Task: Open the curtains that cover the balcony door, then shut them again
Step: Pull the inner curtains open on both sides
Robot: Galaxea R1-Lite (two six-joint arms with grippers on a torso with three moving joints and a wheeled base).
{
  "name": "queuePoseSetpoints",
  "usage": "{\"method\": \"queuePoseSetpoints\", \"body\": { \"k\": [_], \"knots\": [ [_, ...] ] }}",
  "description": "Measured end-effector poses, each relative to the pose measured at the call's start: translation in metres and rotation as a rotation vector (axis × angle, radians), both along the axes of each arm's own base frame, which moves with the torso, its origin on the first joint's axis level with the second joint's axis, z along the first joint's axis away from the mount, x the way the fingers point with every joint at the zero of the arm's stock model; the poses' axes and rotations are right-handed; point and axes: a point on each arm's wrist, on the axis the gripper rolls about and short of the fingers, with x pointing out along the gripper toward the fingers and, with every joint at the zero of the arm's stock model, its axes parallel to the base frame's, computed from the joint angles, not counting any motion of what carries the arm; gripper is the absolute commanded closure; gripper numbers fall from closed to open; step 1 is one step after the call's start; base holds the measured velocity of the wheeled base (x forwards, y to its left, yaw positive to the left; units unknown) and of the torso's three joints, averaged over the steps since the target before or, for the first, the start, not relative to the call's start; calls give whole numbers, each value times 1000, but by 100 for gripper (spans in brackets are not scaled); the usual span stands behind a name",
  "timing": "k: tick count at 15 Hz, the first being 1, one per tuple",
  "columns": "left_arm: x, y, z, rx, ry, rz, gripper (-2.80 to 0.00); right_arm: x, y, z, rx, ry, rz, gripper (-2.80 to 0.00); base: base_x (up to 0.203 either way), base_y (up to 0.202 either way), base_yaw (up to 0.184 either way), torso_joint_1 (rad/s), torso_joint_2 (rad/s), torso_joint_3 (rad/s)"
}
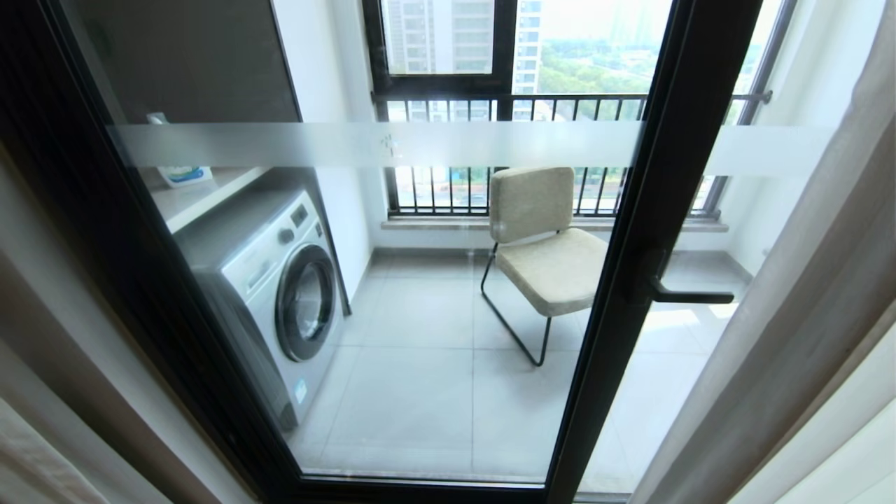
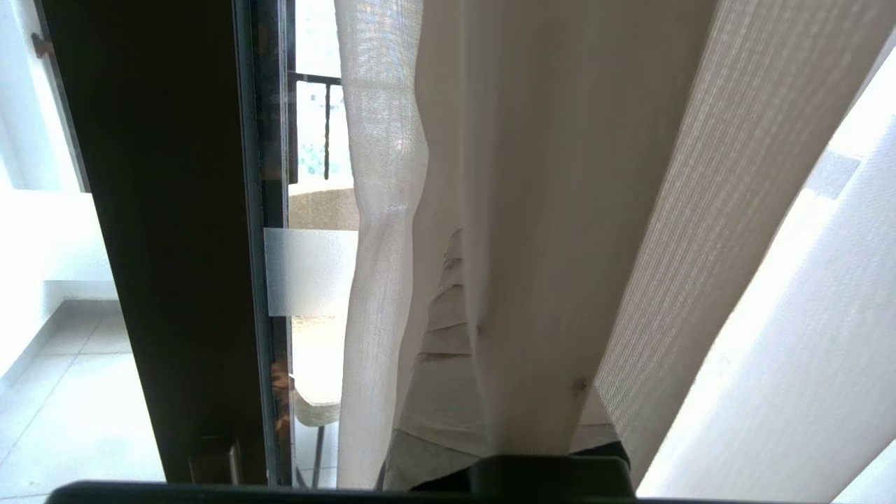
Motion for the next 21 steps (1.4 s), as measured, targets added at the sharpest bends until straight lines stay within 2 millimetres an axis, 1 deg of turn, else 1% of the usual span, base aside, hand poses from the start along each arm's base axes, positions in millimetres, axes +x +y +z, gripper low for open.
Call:
{"method": "queuePoseSetpoints", "body": {
  "k": [14,21],
  "knots": [
    [0,0,0,0,1,1,0,-1,-1,-8,12,19,-36,0,0,-187,2,3,2,2],
    [0,0,0,0,1,1,0,2,-12,-11,51,30,-83,0,0,-191,2,1,2,3]
  ]
}}
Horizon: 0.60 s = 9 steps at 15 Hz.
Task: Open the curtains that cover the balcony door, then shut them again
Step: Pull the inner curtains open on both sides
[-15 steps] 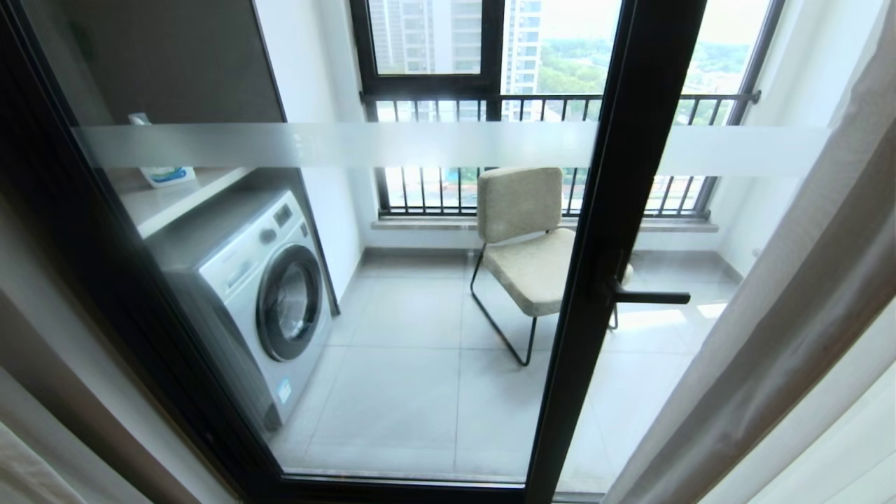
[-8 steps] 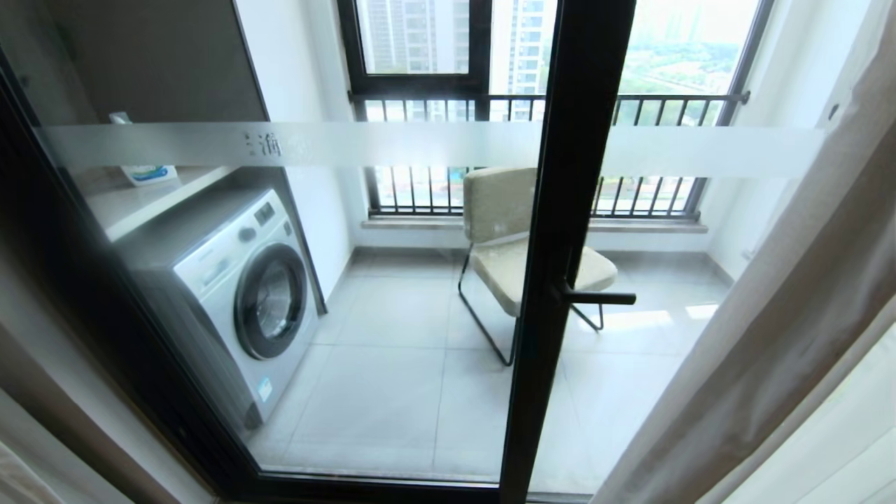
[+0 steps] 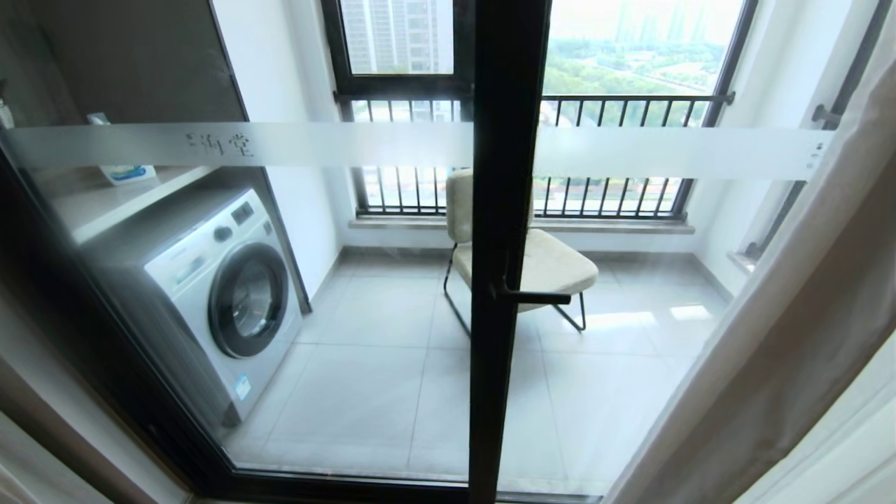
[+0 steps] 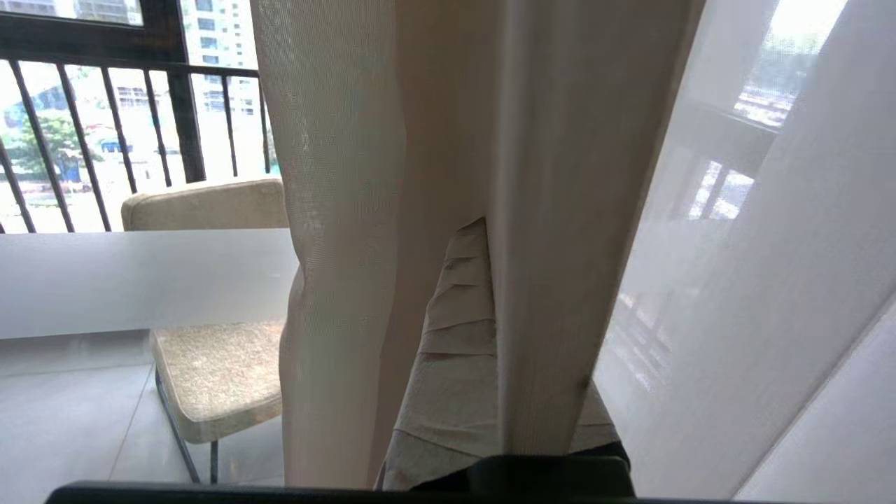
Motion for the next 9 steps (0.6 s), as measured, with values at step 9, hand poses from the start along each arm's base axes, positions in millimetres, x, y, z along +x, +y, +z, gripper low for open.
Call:
{"method": "queuePoseSetpoints", "body": {
  "k": [9],
  "knots": [
    [0,0,0,-1,-1,0,0,1,-10,-2,2,8,-49,0,0,-190,2,3,2,2]
  ]
}}
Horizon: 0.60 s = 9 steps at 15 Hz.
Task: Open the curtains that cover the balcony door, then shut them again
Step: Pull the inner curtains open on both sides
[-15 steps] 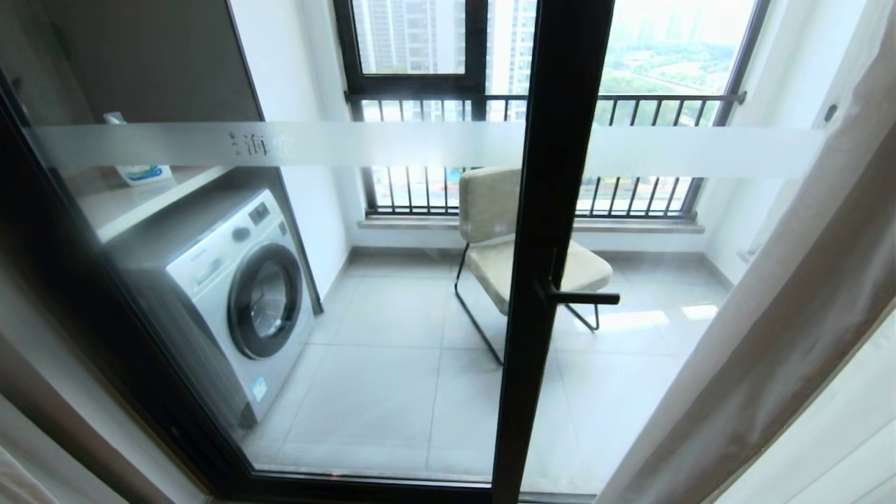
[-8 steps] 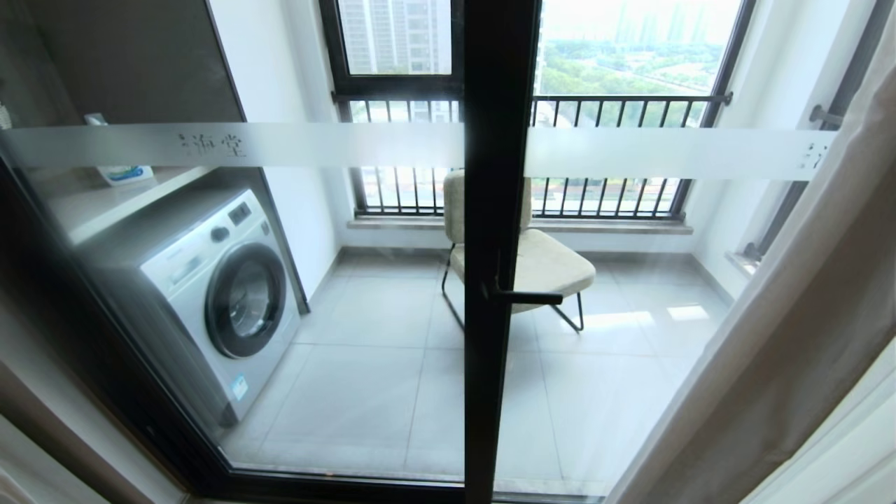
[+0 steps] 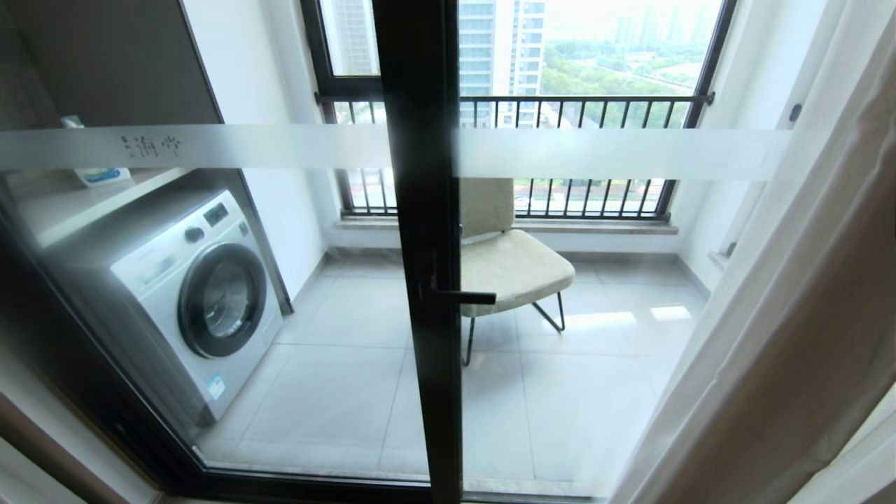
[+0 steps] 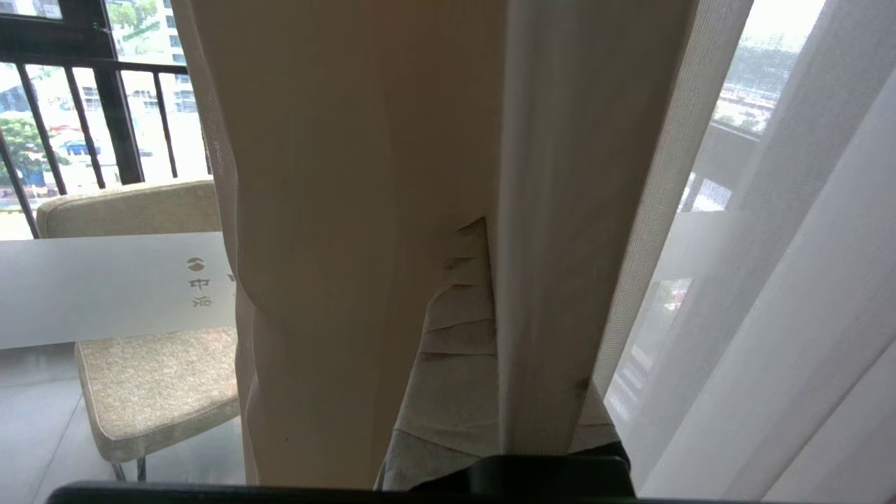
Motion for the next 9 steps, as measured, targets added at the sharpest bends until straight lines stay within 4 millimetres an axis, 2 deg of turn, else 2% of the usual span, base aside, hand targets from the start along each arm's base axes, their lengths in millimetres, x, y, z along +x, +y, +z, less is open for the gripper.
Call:
{"method": "queuePoseSetpoints", "body": {
  "k": [9],
  "knots": [
    [0,0,0,-2,0,-1,0,1,-6,-2,2,10,-32,0,0,-192,1,2,2,3]
  ]
}}
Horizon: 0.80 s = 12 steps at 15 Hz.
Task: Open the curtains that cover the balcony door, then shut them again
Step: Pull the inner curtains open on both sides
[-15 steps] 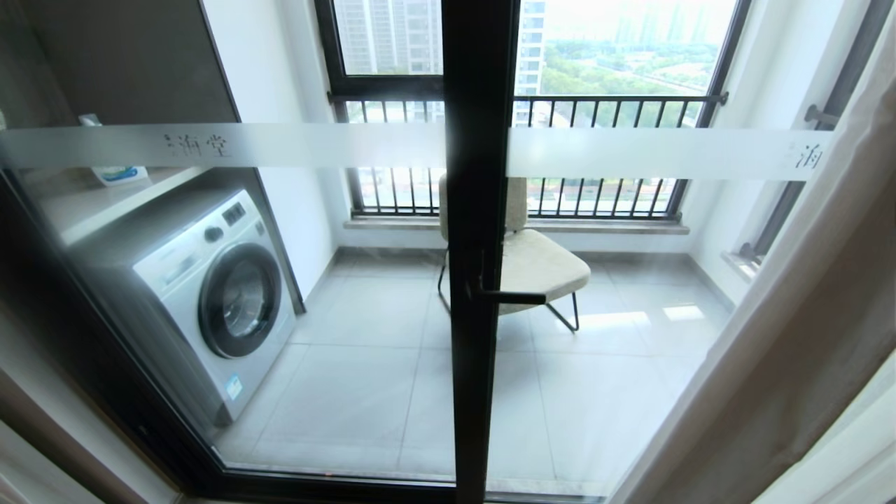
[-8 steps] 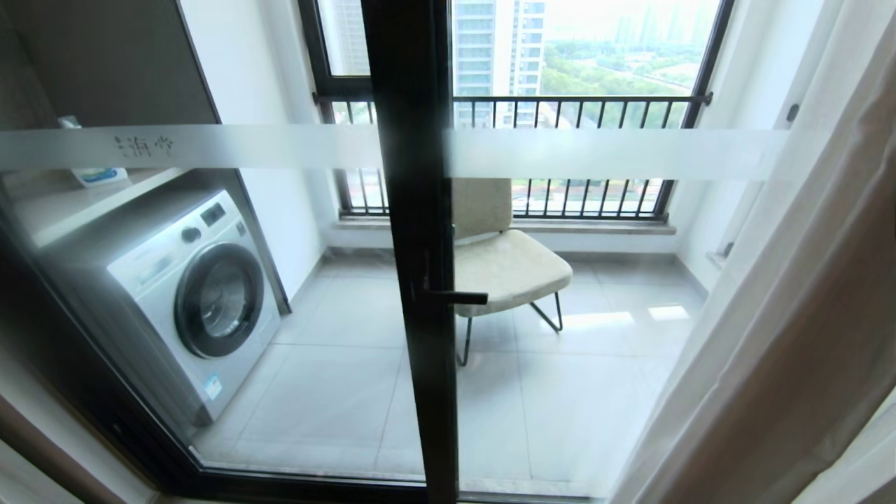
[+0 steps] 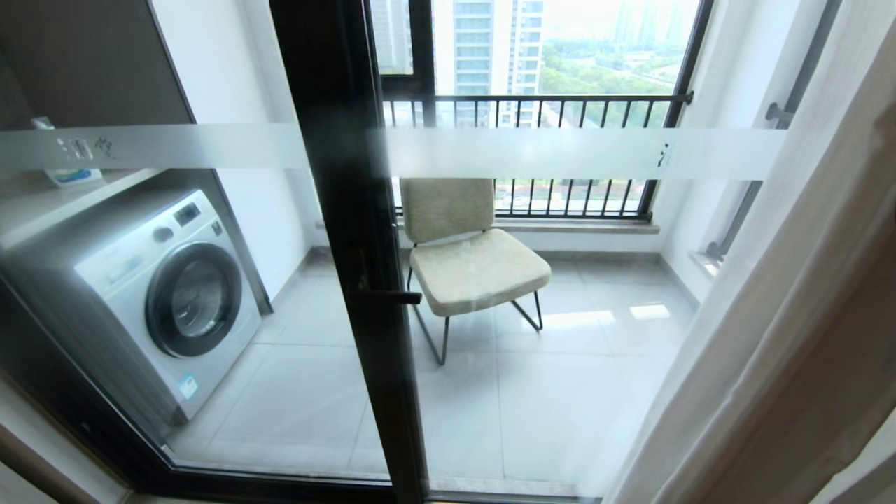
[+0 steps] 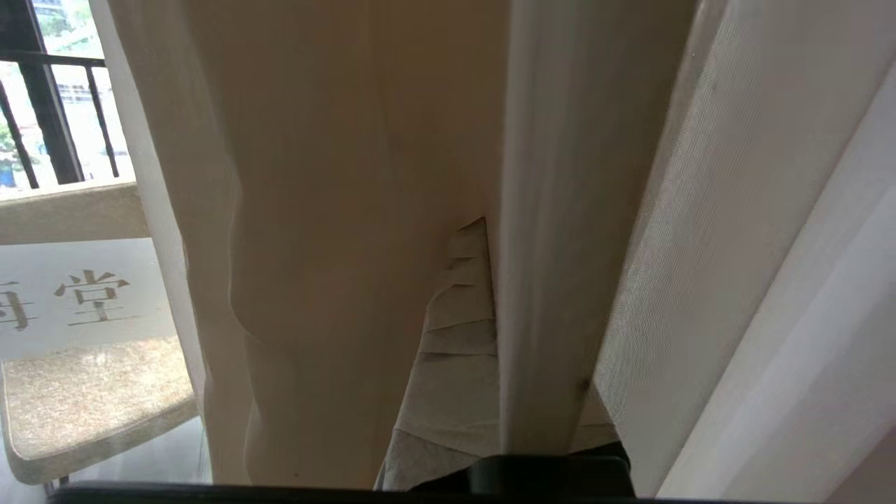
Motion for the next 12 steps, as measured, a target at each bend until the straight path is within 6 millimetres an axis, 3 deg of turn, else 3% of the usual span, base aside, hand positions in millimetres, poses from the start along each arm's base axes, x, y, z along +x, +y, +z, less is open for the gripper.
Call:
{"method": "queuePoseSetpoints", "body": {
  "k": [12],
  "knots": [
    [0,0,0,0,0,0,0,0,-3,-5,4,15,-15,0,0,-194,1,2,3,2]
  ]
}}
